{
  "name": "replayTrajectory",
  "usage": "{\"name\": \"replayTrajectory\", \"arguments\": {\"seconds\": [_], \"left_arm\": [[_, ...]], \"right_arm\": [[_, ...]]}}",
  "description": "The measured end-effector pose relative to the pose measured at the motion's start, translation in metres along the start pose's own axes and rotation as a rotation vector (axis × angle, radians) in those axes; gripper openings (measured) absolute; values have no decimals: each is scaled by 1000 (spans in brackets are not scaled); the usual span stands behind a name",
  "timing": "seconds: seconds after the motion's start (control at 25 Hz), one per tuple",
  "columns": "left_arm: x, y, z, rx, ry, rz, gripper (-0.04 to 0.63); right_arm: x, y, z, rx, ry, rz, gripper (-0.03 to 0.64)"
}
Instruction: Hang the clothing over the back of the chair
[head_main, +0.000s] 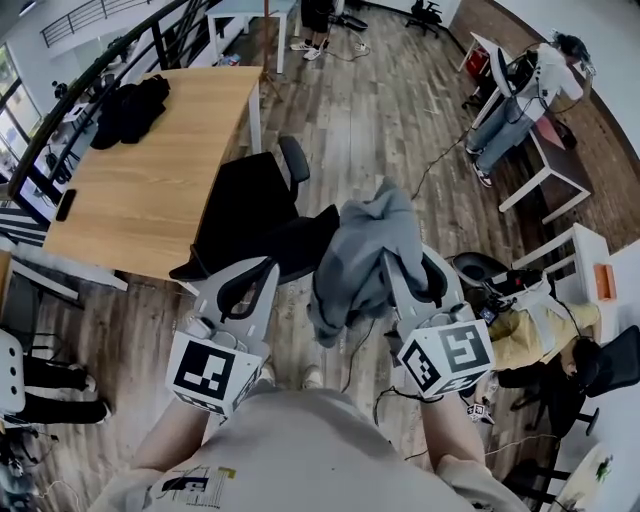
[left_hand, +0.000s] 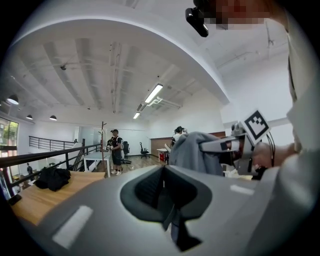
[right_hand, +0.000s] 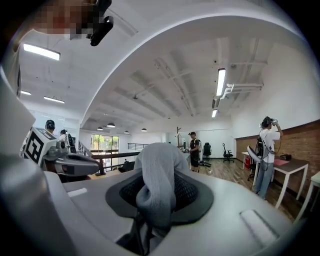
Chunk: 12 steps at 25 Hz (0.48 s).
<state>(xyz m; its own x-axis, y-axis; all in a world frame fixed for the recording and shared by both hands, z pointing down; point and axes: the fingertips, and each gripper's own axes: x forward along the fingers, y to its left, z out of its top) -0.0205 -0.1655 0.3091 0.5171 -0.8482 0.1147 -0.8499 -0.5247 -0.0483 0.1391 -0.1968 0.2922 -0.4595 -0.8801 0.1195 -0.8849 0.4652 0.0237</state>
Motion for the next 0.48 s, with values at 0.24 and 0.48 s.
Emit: {"name": "replayTrajectory", "arguments": {"seconds": [0.24,0.48], "left_arm": [[26,6,1,27,-2,-6,3],[46,17,0,14,7,5,3]], "right_arm": [[36,-41,4,-82,-22,-58,110],[83,-93,22,-109,-36,-104,109]]}}
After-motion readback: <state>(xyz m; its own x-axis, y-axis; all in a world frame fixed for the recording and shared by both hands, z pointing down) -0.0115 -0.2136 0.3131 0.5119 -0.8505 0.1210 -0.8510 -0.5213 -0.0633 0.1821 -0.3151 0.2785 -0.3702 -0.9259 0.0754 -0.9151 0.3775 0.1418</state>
